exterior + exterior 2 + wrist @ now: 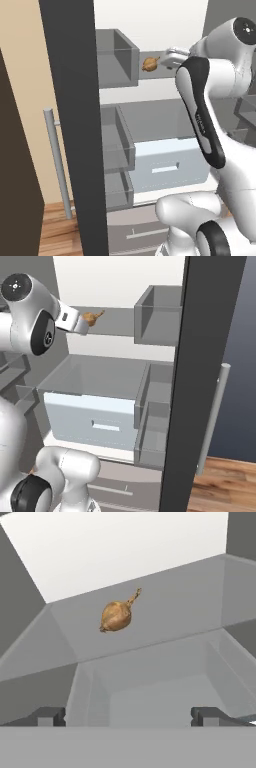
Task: Grab the onion and lemon from the fridge, place them in the blender, close the lid, and turn on the blender to create a marinade.
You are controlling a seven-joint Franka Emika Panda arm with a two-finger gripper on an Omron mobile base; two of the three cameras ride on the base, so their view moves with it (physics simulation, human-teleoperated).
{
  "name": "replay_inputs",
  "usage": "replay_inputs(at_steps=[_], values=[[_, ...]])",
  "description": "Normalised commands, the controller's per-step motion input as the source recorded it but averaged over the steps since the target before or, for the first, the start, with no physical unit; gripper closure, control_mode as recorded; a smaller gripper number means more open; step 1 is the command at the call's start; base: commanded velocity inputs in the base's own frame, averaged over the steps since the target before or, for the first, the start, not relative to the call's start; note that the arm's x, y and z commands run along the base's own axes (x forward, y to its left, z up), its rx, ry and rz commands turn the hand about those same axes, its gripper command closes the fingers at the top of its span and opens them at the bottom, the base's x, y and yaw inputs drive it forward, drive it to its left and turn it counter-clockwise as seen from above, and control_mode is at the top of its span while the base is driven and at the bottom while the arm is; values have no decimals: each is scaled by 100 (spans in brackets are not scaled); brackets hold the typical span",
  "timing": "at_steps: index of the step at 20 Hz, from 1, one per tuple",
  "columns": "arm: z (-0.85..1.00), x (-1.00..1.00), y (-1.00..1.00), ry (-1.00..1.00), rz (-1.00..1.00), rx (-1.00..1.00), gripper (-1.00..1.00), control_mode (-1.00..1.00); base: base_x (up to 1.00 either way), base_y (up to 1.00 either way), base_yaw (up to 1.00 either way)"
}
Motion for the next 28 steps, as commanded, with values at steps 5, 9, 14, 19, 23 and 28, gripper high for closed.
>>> replay_inputs(at_steps=[5, 9, 14, 19, 23, 28], values=[[-1, 82, 31, 20, 0, -1, -100, -100, 0, 0, 0], [0, 75, 20, 16, 0, 0, -100, -100, 0, 0, 0], [-10, 62, 0, 5, 0, 0, -100, -100, 0, 0, 0], [-27, 47, 0, 0, 0, 0, -100, -100, 0, 0, 0], [-25, 44, 0, 0, 0, 0, -100, -100, 0, 0, 0], [-17, 48, 0, 0, 0, 0, -100, -100, 0, 0, 0]])
